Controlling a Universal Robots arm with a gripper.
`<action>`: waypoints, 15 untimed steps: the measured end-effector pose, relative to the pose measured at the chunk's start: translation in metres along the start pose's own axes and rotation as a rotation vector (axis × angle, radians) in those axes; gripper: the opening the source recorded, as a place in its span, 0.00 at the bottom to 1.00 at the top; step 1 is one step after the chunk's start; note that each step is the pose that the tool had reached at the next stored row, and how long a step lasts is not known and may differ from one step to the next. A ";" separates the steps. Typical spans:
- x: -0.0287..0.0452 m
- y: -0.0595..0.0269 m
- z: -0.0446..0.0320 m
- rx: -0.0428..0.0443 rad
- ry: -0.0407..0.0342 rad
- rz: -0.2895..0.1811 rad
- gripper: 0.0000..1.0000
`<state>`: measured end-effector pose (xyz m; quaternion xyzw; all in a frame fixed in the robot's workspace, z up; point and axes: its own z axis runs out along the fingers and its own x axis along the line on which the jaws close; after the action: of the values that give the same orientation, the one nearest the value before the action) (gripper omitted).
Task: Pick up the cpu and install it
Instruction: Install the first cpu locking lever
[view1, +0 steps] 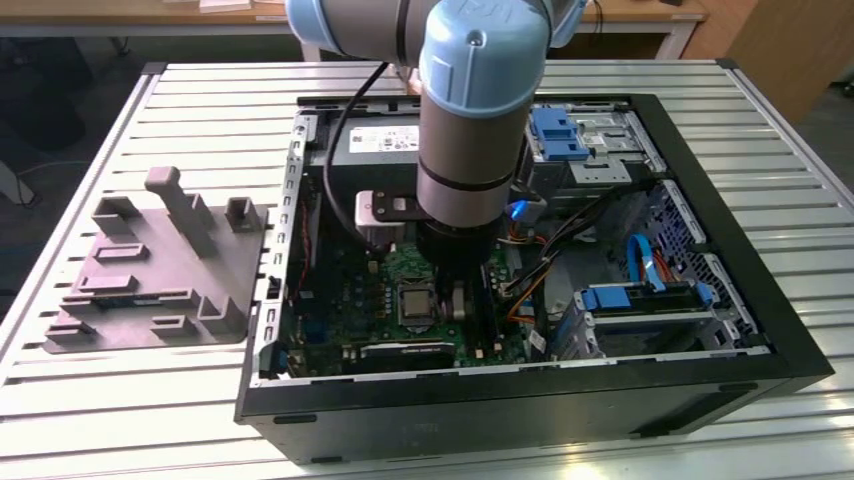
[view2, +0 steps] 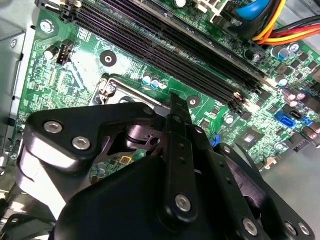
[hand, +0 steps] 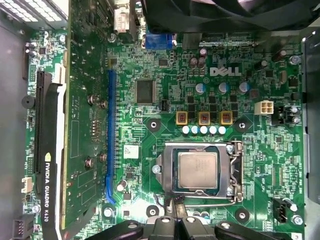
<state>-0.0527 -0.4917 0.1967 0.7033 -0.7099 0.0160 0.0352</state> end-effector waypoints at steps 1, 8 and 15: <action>0.0003 0.0000 0.0007 0.0001 -0.0001 -0.001 0.11; 0.0004 -0.0001 0.0060 0.0003 0.0005 -0.006 0.11; 0.0002 -0.0026 0.0076 0.0005 0.0001 -0.006 0.11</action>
<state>-0.0502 -0.4925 0.1890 0.7054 -0.7077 0.0161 0.0351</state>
